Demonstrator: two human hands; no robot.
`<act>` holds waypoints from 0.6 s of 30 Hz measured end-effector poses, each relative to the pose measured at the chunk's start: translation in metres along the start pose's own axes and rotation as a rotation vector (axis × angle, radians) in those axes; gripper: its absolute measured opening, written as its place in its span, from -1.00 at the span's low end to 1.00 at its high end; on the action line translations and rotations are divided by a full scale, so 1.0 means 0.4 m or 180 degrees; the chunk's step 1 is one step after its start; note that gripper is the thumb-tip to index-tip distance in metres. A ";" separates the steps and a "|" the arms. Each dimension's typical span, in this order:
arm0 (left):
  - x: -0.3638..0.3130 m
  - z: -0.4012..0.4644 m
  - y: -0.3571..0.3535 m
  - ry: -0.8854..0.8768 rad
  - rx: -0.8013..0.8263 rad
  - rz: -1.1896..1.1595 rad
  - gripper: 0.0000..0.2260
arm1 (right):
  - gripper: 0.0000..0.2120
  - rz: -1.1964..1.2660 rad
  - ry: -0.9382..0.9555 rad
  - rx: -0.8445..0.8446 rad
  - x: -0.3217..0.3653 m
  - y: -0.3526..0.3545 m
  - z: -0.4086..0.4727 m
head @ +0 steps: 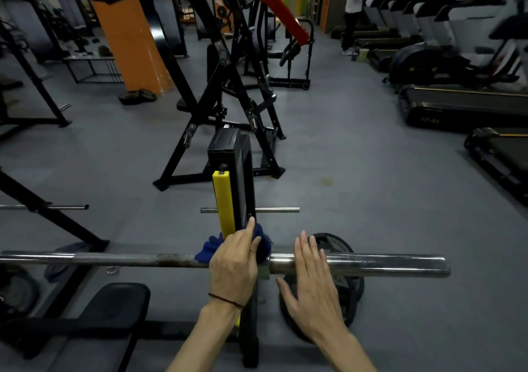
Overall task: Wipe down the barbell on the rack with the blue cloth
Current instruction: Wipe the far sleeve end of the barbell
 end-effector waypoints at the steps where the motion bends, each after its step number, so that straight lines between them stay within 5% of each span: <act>1: -0.013 0.006 -0.003 -0.0065 -0.0027 -0.0004 -0.65 | -0.21 -0.0028 -0.0016 -0.0031 -0.006 0.004 0.007; 6: -0.061 -0.005 -0.042 -0.0579 0.0055 -0.0053 -0.64 | -0.21 -0.0141 -0.0175 -0.0119 -0.048 0.024 0.029; 13: 0.002 -0.179 -0.218 -0.1141 0.1334 0.0600 -0.46 | -0.21 -0.0274 -0.0331 -0.0113 -0.103 0.024 0.005; 18: -0.003 -0.151 -0.238 -0.1156 0.1243 0.0685 -0.42 | -0.21 -0.0413 -0.0331 -0.0047 -0.126 -0.002 -0.026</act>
Point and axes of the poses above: each hand's wrist, its own z-axis towards the middle knuckle, its own y-axis out of the back of the hand, x = y × z, the point moved 10 cm from there along z, towards the middle knuckle, and after that the axes turned 11 degrees about -x, right-handed, at the moved point
